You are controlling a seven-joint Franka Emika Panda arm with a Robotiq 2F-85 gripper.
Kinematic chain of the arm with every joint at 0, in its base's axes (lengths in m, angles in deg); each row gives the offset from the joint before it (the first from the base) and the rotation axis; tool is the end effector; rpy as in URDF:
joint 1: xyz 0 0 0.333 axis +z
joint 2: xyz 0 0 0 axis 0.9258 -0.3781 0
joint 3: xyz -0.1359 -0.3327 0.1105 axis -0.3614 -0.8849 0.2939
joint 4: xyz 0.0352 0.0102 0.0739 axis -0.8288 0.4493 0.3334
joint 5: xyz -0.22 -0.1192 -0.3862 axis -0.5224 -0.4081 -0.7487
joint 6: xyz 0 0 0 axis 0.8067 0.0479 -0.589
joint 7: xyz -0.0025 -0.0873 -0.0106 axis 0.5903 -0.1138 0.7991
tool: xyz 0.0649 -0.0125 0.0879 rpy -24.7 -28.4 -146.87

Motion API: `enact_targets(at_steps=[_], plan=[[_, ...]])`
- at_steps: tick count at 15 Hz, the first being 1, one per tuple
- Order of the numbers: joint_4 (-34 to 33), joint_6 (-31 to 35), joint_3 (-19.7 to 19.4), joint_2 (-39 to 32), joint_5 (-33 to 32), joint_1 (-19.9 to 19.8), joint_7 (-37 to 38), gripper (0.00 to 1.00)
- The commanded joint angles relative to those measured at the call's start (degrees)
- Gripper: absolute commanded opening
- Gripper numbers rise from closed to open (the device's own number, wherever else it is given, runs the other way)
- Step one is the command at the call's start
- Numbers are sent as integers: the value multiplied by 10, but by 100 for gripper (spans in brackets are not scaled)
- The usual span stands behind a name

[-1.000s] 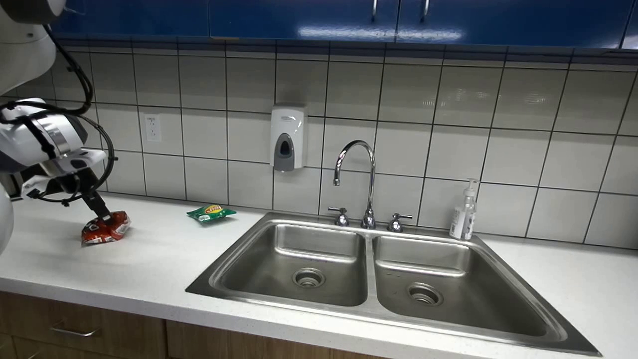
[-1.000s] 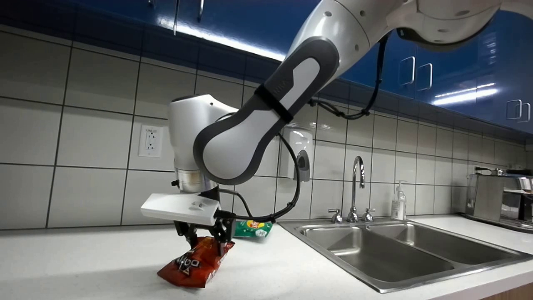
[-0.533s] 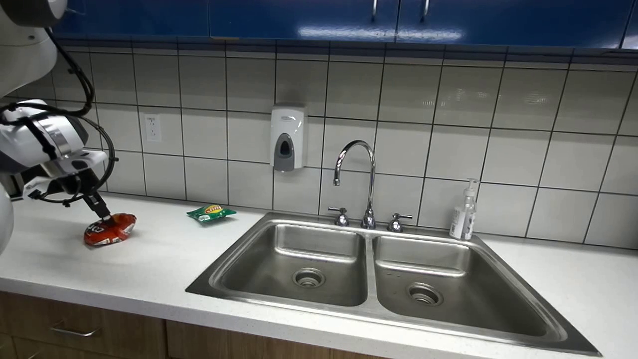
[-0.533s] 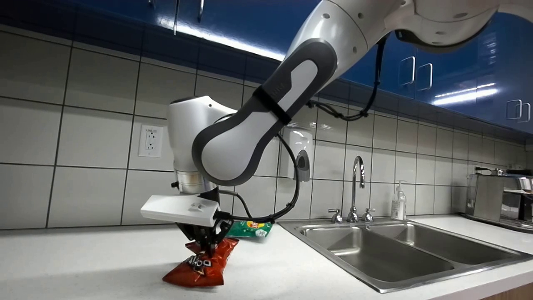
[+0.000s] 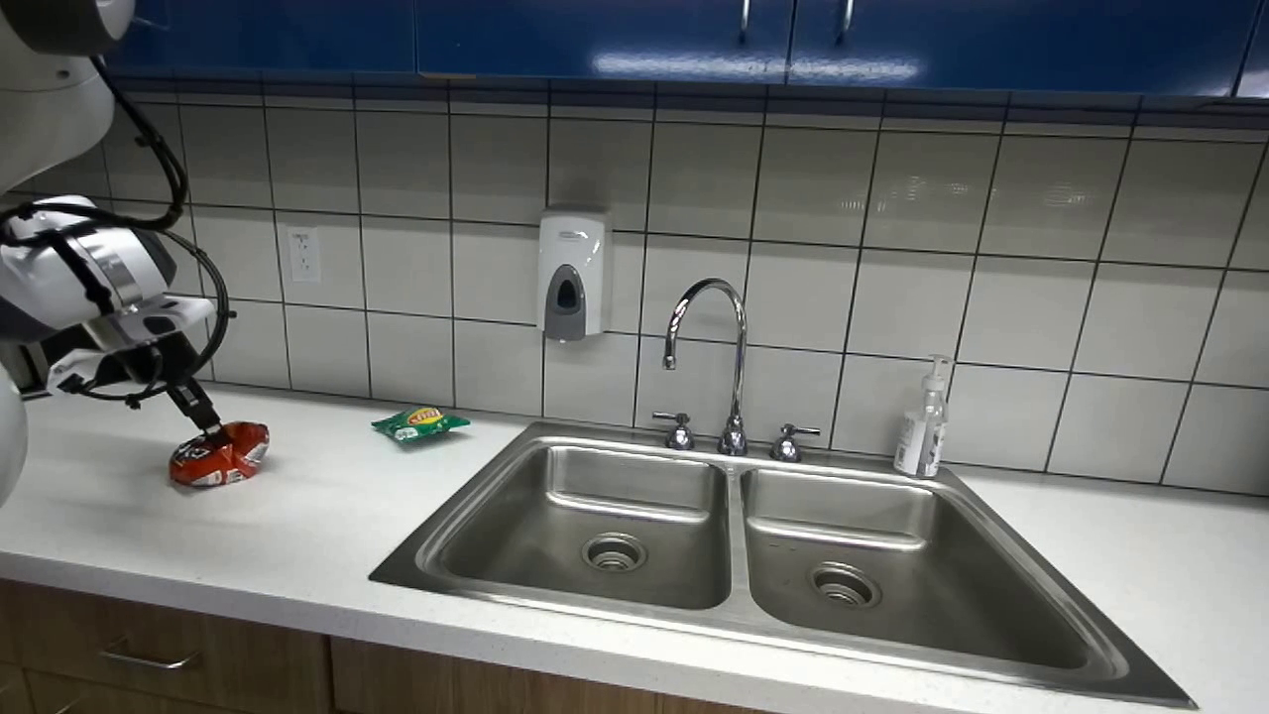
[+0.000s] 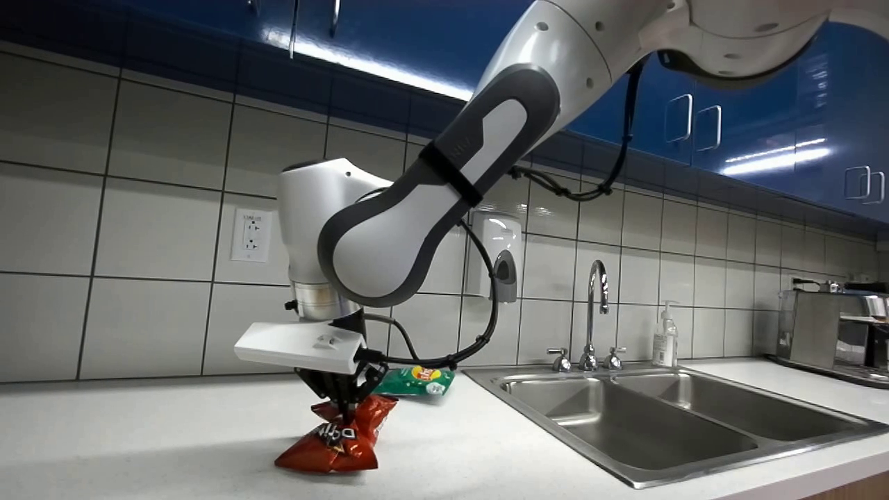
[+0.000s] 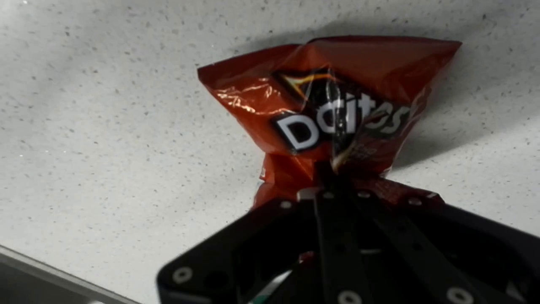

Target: Pick up the orange pack of snacks and put it in the sink

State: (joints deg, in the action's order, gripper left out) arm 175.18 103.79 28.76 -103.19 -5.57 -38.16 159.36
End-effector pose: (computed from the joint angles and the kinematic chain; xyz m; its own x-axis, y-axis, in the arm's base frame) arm 0.5876 0.4348 0.2511 0.7880 -0.4790 0.3868 -0.5325 -0.8456 0.0374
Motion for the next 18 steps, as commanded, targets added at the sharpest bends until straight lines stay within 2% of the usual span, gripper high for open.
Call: enact_targets(at_steps=[1,11,18], plan=[[-3,-9,-4,21,9,5,-9,0],[36,10,2,121,-2,-11,-4,0],[98,35,0,176,-4,-54,-17,0]])
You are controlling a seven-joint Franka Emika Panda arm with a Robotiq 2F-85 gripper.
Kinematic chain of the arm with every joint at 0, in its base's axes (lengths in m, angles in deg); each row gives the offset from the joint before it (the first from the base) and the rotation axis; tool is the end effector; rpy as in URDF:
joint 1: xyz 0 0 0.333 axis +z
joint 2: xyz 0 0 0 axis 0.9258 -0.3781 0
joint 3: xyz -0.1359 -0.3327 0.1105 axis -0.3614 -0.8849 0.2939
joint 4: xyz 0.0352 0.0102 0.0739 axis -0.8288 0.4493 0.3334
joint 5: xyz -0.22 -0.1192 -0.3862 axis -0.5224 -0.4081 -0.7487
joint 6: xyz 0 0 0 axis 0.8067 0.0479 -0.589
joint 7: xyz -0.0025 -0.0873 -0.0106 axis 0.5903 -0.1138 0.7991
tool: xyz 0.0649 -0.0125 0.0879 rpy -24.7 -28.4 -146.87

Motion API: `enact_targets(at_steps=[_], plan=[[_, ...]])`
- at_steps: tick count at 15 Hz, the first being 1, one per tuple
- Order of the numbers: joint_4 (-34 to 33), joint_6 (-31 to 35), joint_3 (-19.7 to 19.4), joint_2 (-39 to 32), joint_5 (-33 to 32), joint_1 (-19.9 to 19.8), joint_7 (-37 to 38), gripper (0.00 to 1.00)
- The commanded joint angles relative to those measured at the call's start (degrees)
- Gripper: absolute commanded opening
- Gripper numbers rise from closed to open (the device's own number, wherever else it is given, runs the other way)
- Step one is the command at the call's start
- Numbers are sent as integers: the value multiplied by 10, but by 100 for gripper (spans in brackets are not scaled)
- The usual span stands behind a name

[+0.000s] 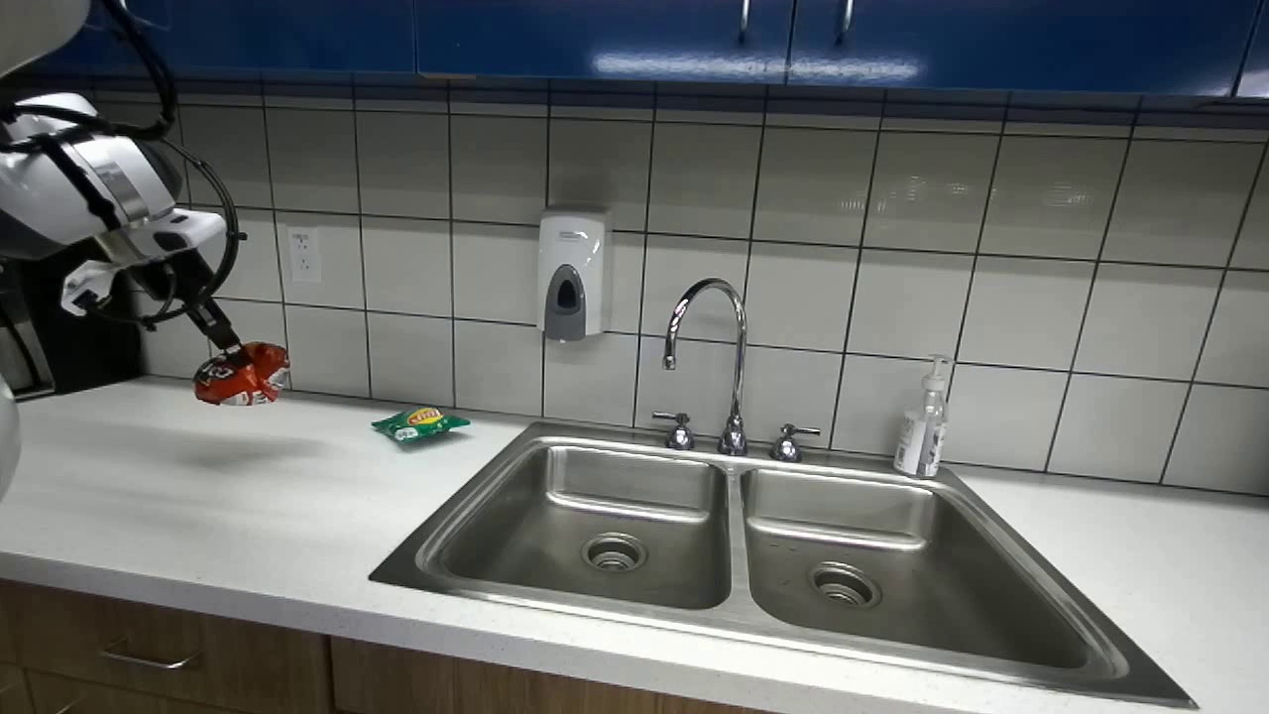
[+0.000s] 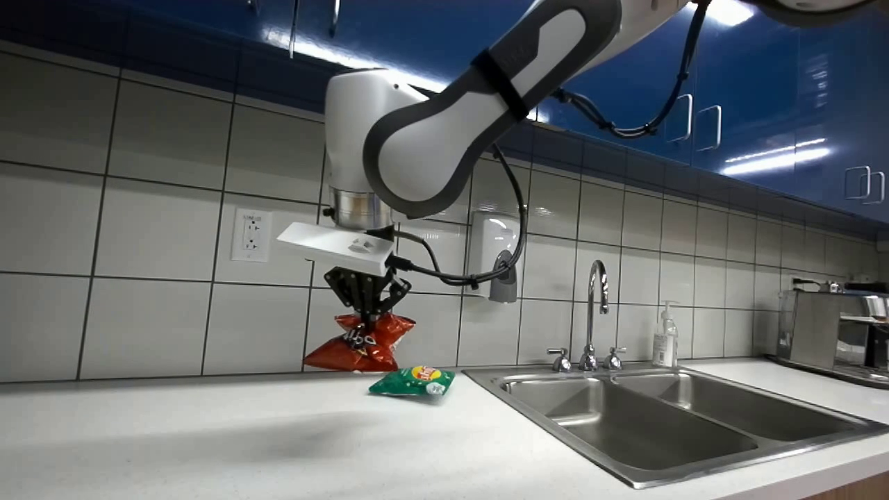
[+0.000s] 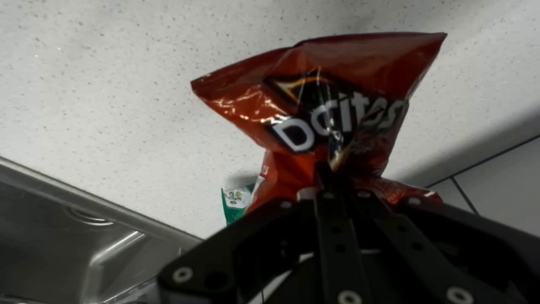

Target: Pick up the orange pack of snacks and put it in the sink

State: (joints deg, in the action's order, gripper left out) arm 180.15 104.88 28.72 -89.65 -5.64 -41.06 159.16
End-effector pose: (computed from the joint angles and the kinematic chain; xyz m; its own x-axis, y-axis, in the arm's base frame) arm 0.5882 0.3940 0.3788 0.7087 -0.5359 0.4589 -0.5561 -0.8246 -0.1041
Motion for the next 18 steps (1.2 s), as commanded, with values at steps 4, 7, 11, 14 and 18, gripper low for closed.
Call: enact_targets(at_steps=[4,7,11,14,18], plan=[[88,54,-8,62,-4,-61,-30,0],[119,83,-20,75,-5,-89,-46,0],[152,127,-43,85,-5,-126,-74,0],[167,160,-64,86,-2,-153,-103,0],[177,200,-93,79,1,-186,-152,0]])
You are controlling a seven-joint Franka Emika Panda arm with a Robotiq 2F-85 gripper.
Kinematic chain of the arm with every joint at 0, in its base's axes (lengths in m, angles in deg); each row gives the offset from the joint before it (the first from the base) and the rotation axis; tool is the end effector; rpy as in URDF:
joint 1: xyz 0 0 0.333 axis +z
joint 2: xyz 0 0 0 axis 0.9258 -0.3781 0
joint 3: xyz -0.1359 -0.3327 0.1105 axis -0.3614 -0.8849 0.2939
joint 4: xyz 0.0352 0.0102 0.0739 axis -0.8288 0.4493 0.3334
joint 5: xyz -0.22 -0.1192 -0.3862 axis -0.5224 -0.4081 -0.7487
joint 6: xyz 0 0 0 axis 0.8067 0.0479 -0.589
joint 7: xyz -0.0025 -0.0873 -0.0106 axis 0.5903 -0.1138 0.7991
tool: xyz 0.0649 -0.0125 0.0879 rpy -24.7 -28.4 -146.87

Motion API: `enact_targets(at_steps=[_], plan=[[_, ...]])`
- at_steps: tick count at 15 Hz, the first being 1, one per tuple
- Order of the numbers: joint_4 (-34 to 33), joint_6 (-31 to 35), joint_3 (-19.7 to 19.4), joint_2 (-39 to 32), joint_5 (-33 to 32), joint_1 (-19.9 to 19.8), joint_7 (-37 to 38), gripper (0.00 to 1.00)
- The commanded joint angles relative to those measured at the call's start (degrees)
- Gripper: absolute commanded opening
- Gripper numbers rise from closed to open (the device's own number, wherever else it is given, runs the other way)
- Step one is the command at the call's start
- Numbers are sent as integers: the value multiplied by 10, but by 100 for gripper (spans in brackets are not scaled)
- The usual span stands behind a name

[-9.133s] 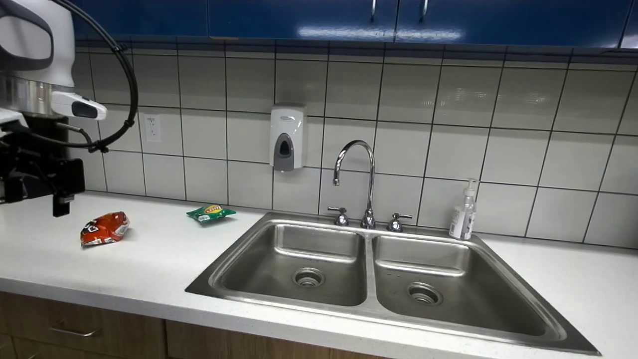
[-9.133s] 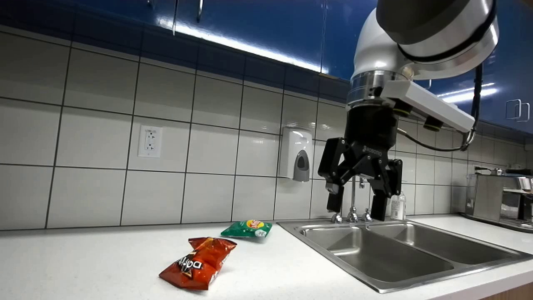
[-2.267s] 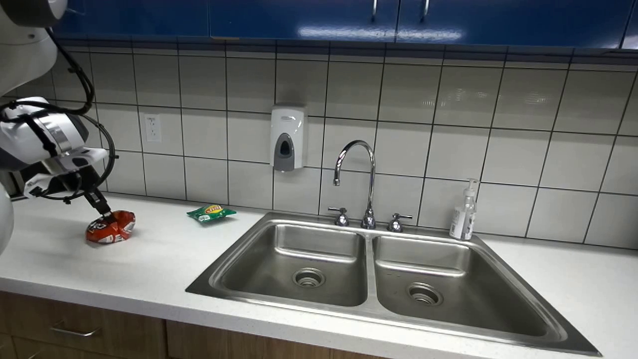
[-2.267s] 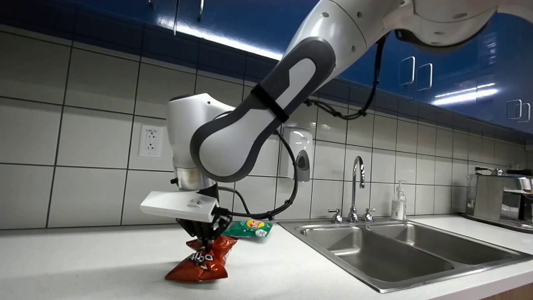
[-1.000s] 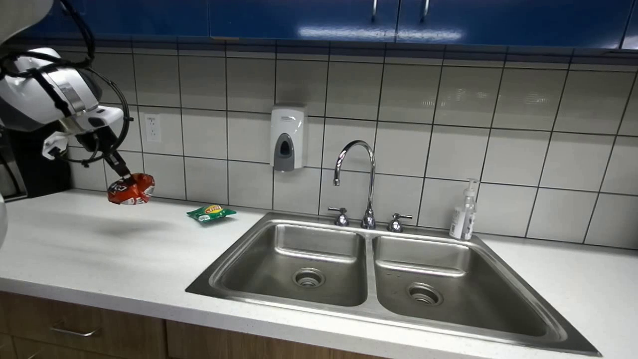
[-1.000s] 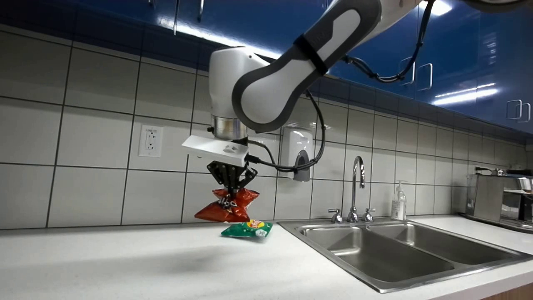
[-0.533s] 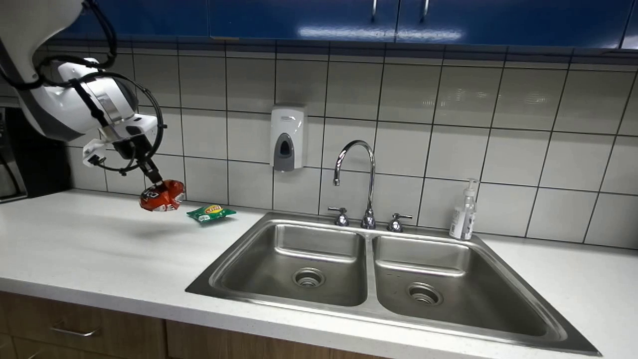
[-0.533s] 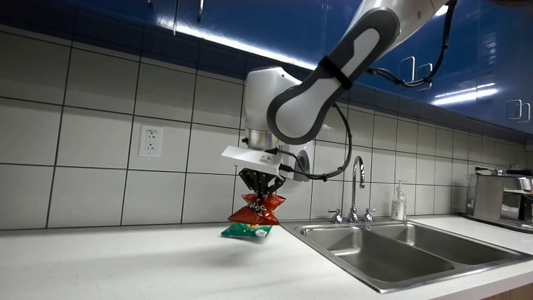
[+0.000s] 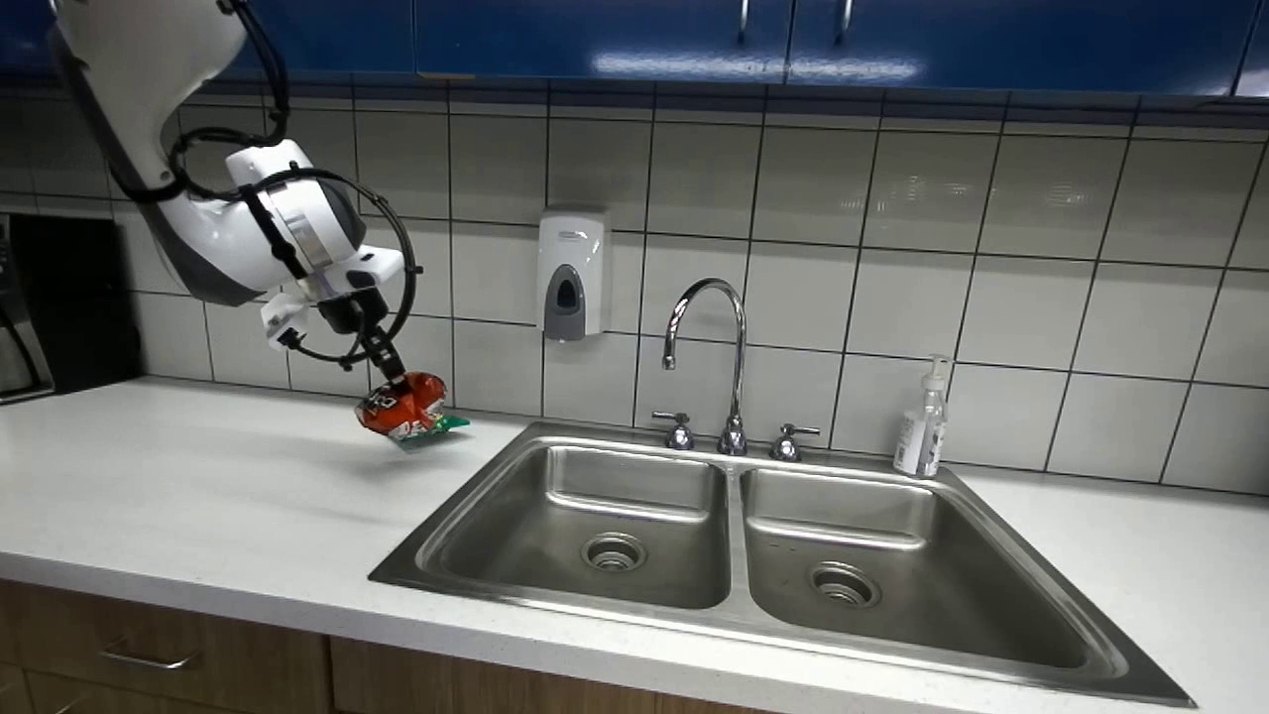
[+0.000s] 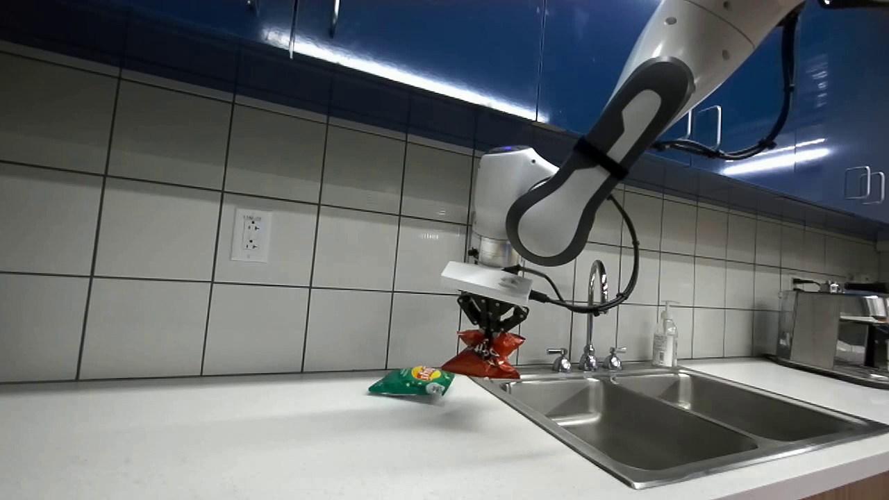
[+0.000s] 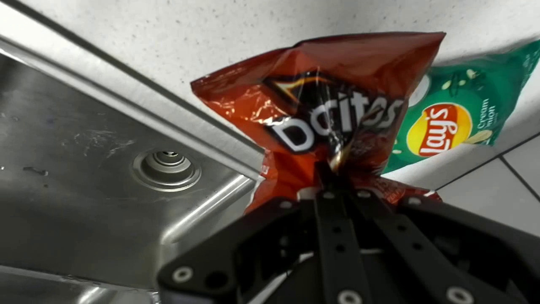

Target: Pick up the orange pack of snacks and put it in the sink

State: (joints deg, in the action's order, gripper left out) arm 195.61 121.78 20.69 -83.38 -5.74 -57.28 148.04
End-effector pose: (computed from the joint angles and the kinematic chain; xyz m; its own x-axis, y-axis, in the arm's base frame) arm 0.6242 0.1359 0.3404 0.6472 -0.6164 0.4484 -0.6416 -0.7582 -0.1162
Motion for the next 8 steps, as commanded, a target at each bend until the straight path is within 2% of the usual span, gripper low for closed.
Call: enact_targets(at_steps=[1,8], plan=[[25,40,-21,15,4,-32,-54,0],[31,90,-61,-3,12,-89,-119,0]])
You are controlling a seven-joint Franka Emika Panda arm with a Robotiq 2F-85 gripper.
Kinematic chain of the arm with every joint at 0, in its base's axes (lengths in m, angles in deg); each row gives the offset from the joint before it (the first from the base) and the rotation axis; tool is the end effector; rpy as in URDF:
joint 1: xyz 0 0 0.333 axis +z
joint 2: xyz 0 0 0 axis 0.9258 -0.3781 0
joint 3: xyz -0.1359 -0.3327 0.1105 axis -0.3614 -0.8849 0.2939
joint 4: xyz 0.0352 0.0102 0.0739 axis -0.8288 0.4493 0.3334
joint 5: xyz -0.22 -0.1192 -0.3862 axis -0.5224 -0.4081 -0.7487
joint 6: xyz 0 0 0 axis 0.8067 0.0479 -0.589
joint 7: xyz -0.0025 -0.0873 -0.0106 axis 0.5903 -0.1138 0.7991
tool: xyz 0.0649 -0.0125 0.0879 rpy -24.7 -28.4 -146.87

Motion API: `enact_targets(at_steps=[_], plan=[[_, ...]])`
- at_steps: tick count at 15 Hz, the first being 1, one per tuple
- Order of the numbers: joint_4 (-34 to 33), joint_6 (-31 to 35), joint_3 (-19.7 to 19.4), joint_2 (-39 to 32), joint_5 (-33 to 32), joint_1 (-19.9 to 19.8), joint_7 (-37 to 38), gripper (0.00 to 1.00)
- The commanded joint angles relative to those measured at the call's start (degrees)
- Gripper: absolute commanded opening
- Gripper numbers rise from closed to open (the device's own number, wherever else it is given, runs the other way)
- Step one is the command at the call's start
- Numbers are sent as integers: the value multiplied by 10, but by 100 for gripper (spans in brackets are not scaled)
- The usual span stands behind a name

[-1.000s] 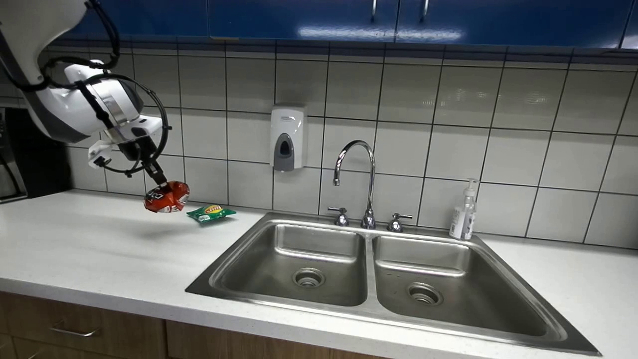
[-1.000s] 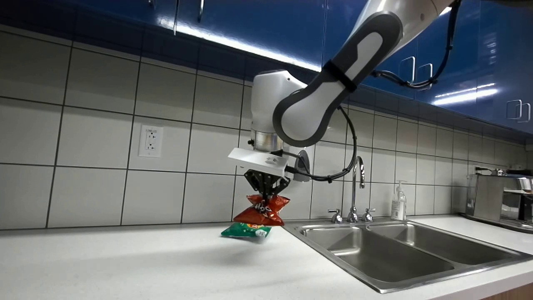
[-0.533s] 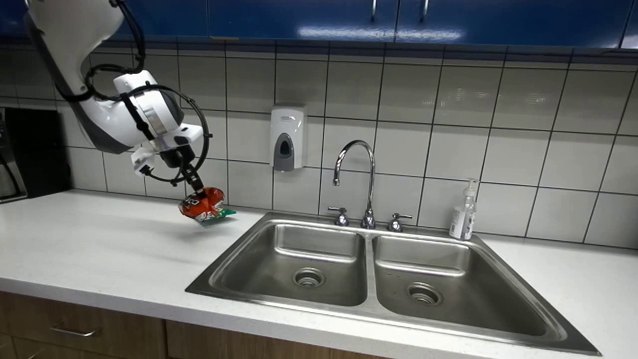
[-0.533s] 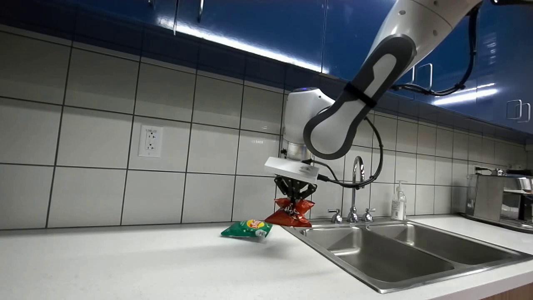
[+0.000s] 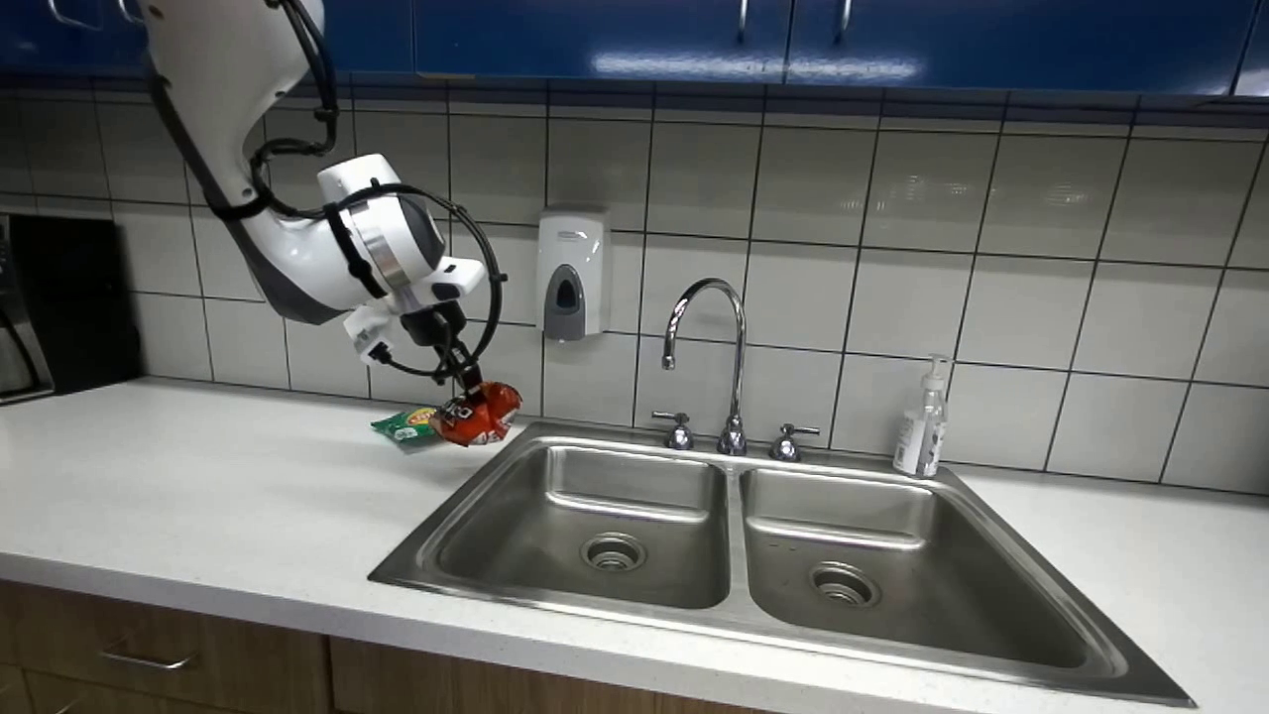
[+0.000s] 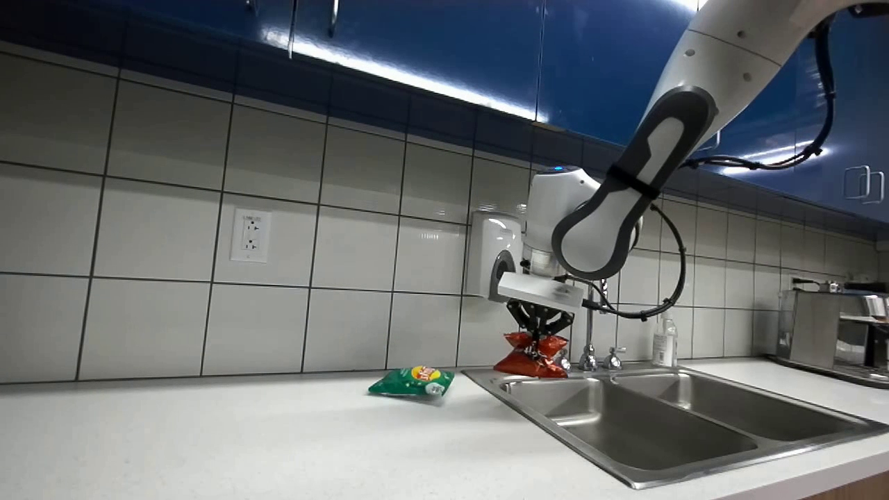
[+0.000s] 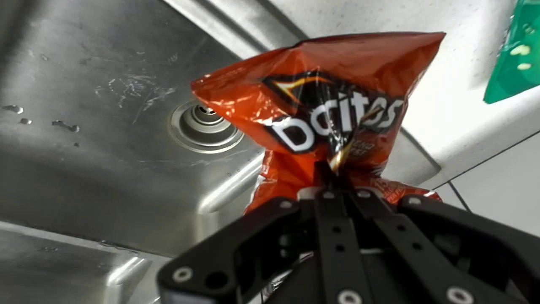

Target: Pick up the orange pack of snacks and put it in the sink

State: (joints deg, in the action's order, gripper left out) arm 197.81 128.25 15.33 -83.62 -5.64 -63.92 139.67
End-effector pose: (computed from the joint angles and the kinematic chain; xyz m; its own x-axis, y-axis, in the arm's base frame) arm 0.6316 0.0138 0.3303 0.6228 -0.6266 0.4685 -0.6643 -0.7398 -0.1064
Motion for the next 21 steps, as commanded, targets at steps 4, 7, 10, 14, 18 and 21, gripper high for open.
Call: enact_targets(at_steps=[4,7,10,14,18,21], plan=[[4,40,-18,-22,19,-49,-60,0],[-1,47,-21,-40,25,-67,-73,0],[-1,50,-24,-52,27,-84,-78,0],[4,55,-27,-68,25,-108,-79,0],[11,61,-31,-86,22,-131,-79,0],[17,73,-65,-107,58,-110,-108,0]])
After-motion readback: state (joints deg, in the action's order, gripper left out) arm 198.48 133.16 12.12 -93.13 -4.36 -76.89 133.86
